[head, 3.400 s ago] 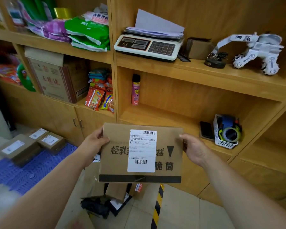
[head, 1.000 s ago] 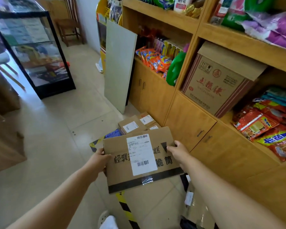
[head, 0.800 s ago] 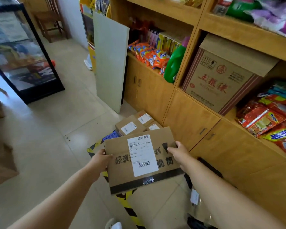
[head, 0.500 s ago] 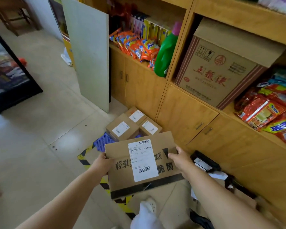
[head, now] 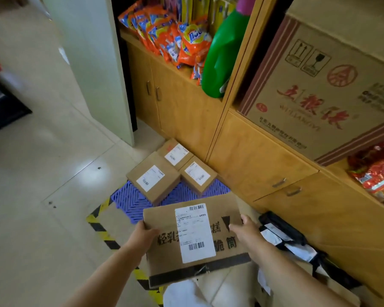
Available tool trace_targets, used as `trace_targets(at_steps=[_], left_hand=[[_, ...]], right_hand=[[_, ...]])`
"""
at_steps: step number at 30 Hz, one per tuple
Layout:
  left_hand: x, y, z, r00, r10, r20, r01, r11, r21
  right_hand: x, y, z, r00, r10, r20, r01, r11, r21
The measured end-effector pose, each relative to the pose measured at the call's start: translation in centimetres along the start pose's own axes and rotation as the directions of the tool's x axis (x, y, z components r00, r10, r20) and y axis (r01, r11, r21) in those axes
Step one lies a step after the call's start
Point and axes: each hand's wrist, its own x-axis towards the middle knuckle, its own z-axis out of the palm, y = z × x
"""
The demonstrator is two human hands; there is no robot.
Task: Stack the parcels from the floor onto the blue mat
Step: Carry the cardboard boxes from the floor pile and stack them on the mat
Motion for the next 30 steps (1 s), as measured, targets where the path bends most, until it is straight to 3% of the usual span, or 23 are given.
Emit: trace_targets(at_steps=[5, 10, 15, 20, 25, 30], left_hand=[[8.4, 1.7, 2.6, 0.999, 0.008, 0.036, -0.011, 0.998, 0.061], [19.9, 0.9, 5.5, 0.998, 0.056, 0.037, -0.064, 0.958, 0.279], [26.3, 3.3, 8.1, 0.989, 0.116, 0.09, -0.139, 0.942, 0.305], [33.3, 3.8, 10.2, 0.973, 0.177, 0.148, -0.215, 0.929, 0.302], [38.8, 3.7, 12.2, 0.983, 0.178, 0.038, -0.179, 0.906, 0.383], [42.8, 3.0, 13.2, 0.973, 0.205, 0.109, -0.23, 0.784, 0.577]], right_hand=[[7.2, 1.1, 1.6, 0.994, 0.098, -0.056, -0.097, 0.995, 0.014], [14.3, 4.0, 4.9, 0.972, 0.181, -0.152, -0.186, 0.982, -0.023], [20.8, 6.9, 9.1, 0.93, 0.329, -0.162, -0.303, 0.938, 0.166], [27.4, 9.9, 13.2, 0.915, 0.376, -0.143, -0.321, 0.896, 0.307], [32.2, 11.6, 16.8, 0.921, 0.362, -0.142, -0.285, 0.877, 0.387], [35.7, 12.9, 18.7, 0.926, 0.344, -0.157, -0.236, 0.85, 0.47]])
